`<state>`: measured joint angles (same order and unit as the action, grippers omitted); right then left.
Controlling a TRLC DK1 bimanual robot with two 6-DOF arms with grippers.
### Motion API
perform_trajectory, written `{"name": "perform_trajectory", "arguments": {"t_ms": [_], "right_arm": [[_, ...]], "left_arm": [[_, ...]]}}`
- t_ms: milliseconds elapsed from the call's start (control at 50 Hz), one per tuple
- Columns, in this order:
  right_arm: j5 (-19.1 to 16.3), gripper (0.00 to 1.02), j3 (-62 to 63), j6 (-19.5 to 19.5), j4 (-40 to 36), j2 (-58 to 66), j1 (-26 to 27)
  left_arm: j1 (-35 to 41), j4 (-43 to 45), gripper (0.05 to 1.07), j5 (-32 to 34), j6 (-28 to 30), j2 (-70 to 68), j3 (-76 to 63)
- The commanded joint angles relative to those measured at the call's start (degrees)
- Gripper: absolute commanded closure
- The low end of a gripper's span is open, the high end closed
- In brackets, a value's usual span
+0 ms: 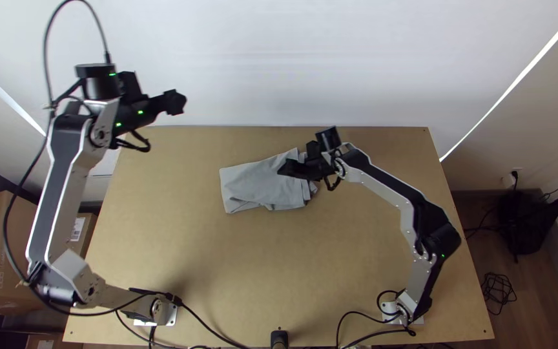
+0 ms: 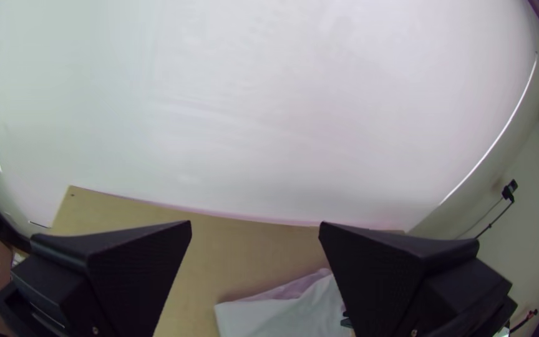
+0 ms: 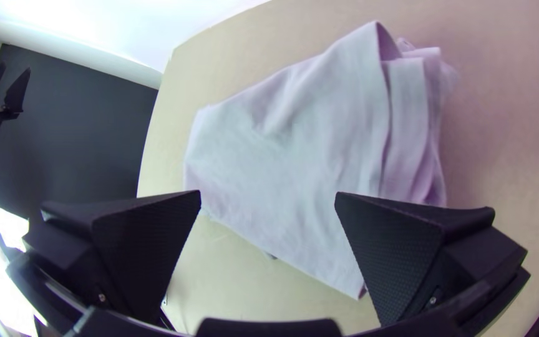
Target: Fold the t-shirt
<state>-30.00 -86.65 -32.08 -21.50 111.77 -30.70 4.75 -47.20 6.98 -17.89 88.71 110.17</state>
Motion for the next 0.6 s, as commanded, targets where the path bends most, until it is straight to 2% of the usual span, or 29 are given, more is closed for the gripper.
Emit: {"name": "perform_trajectory", "arguments": {"t_ms": [0,120,260,320,460,580], "right_arm": [[1.96,0.03,-2.73,-4.05,6.12,4.95,0.20],[9.70,0.04,-4.40,-4.75,9.63,9.96,1.69],[14.27,0.04,-3.35,-5.63,9.63,12.60,3.36],[15.32,0.04,-2.03,-5.54,9.54,12.16,3.80],[15.32,0.04,2.19,-5.10,9.54,7.24,4.86],[15.23,0.04,4.74,-5.63,9.46,2.76,7.93]], "left_arm": [[-2.73,-0.35,0.09,-0.39,2.07,-4.68,-3.29],[-5.72,-0.70,0.09,-0.30,2.86,-8.11,-5.23],[-8.62,-1.32,0.09,-0.30,3.65,-10.84,-7.25],[-9.15,-1.32,0.09,-0.30,3.65,-11.71,-7.95],[-9.50,-1.32,0.09,-0.30,3.65,-12.68,-9.01],[-9.50,-1.32,0.09,-0.30,3.65,-12.77,-9.18]]}}
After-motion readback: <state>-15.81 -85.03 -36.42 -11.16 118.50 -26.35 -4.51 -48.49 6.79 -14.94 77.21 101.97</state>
